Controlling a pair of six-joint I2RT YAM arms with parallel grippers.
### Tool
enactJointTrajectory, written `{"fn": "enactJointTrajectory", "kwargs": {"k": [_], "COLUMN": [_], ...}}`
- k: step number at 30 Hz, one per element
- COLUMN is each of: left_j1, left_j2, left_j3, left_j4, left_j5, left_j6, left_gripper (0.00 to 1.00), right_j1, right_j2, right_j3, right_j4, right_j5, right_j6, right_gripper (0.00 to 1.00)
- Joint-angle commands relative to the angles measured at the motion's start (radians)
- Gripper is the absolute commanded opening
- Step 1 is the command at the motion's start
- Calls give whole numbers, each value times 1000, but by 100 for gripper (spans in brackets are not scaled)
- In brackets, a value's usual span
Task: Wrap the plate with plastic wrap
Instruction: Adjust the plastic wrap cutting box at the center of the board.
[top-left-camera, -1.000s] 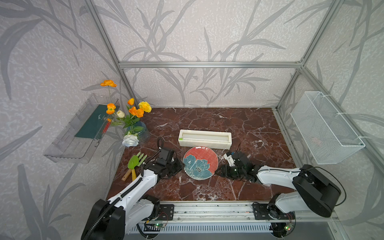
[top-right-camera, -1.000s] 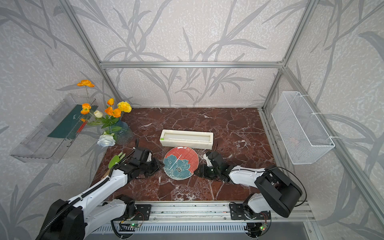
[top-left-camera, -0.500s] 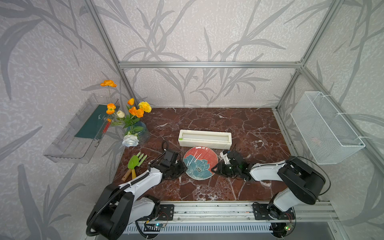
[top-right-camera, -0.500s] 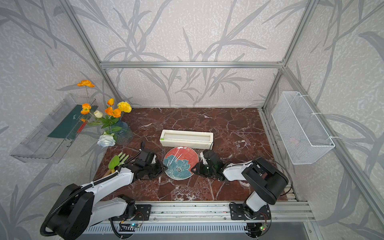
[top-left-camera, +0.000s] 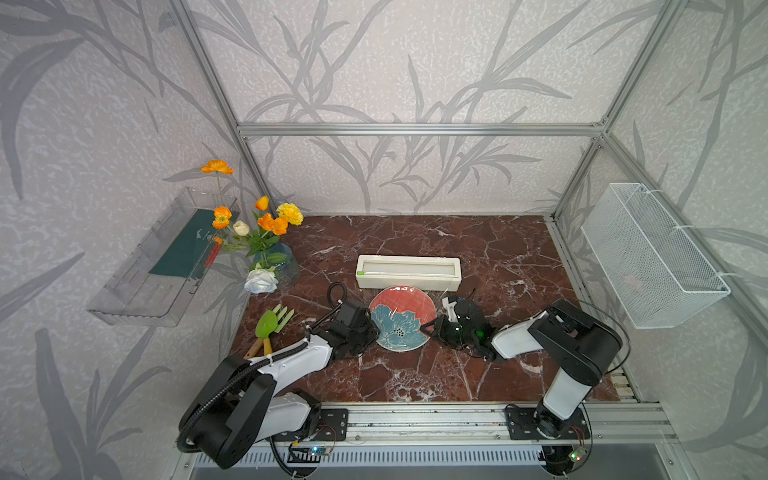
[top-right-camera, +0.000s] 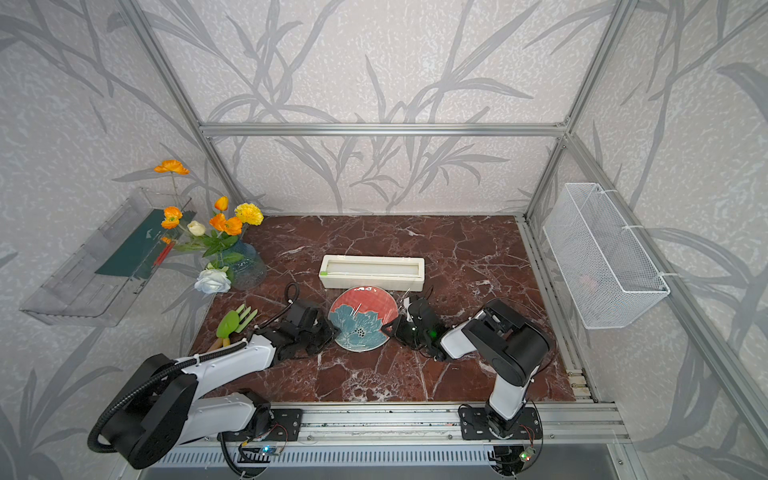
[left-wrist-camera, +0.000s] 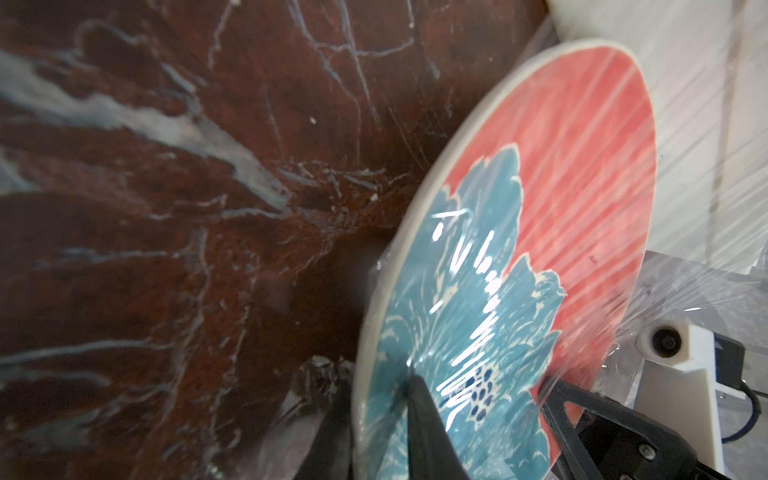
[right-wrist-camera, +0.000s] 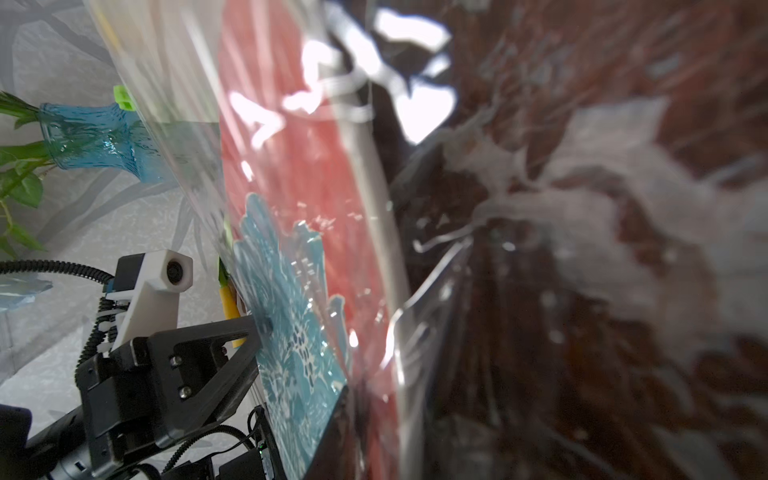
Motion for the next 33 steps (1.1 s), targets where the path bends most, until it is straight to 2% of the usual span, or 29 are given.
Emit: {"fn": "enactJointTrajectory", "kwargs": {"k": [1, 3, 5, 9, 16, 22, 25, 33], "left_j1": [-35, -28, -13, 19, 62, 62, 61, 62], "left_j2": [-1, -31, -66, -146, -171, -98, -57, -56], "left_j3": [48, 85, 111, 82, 41, 62, 62, 64], "left_j4": [-122, -246, -331, -312, -182, -130, -85, -39], "left_j5": [9, -31, -34, 20, 95, 145, 180, 165], "left_j6": [63, 93, 126, 120, 46, 55, 48, 19], "left_gripper": [34, 48, 56, 62, 59, 55, 49, 42], "right_j1": [24, 17, 8, -9, -9, -10, -10, -10], "right_j2": [3, -13, -34, -87, -126, -153, -180, -184], "right_j3": [-19, -33, -47, -56, -39, -33, -20, -7], "right_j4": [89, 99, 117, 146, 171, 215, 187, 235], "right_j5": [10, 14, 18, 12, -11, 0, 4, 21], "right_j6": [-14, -6, 5, 31, 67, 105, 101, 158], "right_gripper": [14, 13, 10, 6, 6, 5, 5, 5]}}
